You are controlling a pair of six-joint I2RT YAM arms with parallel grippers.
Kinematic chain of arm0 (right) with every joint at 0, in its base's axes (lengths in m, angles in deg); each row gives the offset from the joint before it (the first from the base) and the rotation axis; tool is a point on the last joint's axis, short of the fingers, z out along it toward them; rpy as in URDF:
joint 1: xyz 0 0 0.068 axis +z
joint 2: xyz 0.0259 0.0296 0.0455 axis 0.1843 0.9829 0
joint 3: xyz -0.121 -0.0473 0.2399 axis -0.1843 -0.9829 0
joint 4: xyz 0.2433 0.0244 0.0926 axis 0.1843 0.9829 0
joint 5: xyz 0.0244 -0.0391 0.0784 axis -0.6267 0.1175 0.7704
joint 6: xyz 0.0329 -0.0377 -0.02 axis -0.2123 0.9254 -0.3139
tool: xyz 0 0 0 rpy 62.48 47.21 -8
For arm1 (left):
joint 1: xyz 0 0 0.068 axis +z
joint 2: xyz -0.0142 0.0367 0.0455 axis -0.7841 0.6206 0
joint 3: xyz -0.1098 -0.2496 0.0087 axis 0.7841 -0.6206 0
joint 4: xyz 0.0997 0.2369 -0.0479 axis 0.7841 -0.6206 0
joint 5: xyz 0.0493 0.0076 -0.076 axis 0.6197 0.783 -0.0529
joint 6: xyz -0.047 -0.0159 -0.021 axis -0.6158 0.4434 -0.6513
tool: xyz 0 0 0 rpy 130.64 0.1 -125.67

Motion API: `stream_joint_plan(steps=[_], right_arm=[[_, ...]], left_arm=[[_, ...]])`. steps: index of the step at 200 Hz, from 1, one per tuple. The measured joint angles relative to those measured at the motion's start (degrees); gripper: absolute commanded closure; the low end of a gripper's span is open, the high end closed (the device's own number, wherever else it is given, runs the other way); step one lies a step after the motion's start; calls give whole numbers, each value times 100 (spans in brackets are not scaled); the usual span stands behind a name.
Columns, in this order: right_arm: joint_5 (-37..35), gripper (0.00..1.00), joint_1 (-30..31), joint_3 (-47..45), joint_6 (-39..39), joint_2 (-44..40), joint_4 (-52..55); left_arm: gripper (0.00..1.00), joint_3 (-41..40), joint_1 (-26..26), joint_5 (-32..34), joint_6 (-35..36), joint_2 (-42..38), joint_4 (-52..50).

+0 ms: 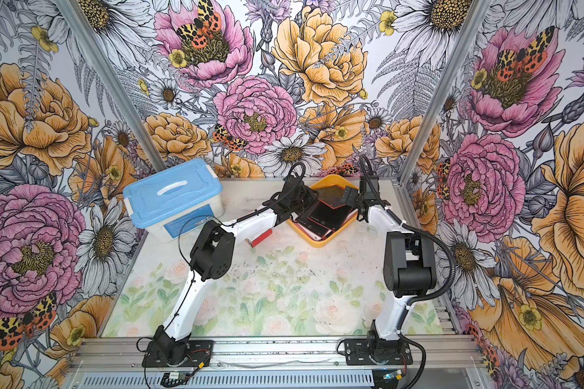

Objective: Take out the writing tablet from the storage box
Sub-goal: Pick up the writing tablet from the storage box.

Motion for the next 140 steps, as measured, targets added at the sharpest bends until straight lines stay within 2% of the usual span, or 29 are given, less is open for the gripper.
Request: stream_joint_plan(steps=[71, 140], right_arm=[[-4, 4, 68, -109, -120, -216, 0], [-42, 4, 251, -299, -210, -645, 13]], left_arm=[[88, -61, 37, -229, -404, 0, 275], [94, -459, 116, -334, -719, -2, 627]])
